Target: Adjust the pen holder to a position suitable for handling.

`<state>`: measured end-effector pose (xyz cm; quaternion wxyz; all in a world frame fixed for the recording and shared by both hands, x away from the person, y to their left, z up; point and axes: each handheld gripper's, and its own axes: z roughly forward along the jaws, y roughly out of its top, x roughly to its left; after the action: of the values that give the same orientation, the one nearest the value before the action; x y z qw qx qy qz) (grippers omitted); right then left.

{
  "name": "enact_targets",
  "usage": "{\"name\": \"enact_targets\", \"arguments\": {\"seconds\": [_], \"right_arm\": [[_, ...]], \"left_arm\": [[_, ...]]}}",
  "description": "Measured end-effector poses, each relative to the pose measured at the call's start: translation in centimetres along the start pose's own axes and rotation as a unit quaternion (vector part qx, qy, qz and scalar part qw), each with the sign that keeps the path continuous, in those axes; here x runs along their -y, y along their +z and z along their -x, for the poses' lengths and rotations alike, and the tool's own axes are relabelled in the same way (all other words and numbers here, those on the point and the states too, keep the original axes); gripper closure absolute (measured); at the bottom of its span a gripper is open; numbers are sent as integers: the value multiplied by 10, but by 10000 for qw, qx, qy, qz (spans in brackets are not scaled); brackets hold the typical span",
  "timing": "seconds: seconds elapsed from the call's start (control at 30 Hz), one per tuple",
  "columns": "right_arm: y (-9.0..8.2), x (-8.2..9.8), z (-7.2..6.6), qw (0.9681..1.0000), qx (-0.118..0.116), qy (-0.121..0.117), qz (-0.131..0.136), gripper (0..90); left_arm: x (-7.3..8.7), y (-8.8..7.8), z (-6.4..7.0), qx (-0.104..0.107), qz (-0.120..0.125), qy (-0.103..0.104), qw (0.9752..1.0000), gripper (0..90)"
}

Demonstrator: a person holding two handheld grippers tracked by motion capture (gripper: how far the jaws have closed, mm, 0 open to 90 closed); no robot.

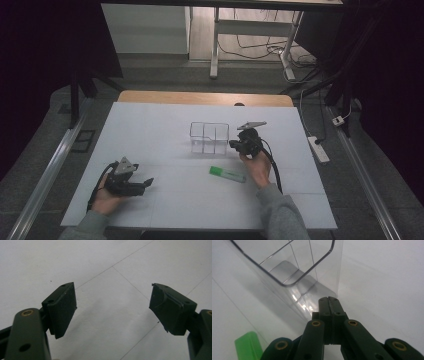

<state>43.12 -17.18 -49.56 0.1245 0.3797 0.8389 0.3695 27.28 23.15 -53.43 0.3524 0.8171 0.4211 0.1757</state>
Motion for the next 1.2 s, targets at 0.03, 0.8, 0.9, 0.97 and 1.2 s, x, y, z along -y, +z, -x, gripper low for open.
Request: {"name": "enact_targets", "arguments": {"seconds": [0.03, 0.8, 0.9, 0.97, 1.2], "right_arm": [[-2, 1, -1, 10000, 14, -51, -5, 892], [-40, 14, -9, 9979, -142, -628, -96, 543], [-43, 13, -12, 9973, -234, -691, -58, 472], [-45, 13, -14, 9969, -316, -720, -22, 434], [-59, 15, -14, 9958, -520, -737, 134, 383]], "left_arm": [[0, 0, 0, -2, 9, 20, 10000, 216], [-2, -1, 5, 54, 24, 148, 9999, 217], [-2, -1, 6, 71, 27, 159, 9998, 216], [-2, -1, 5, 73, 30, 159, 9998, 216], [-2, -1, 5, 80, 38, 159, 9998, 216]]}}
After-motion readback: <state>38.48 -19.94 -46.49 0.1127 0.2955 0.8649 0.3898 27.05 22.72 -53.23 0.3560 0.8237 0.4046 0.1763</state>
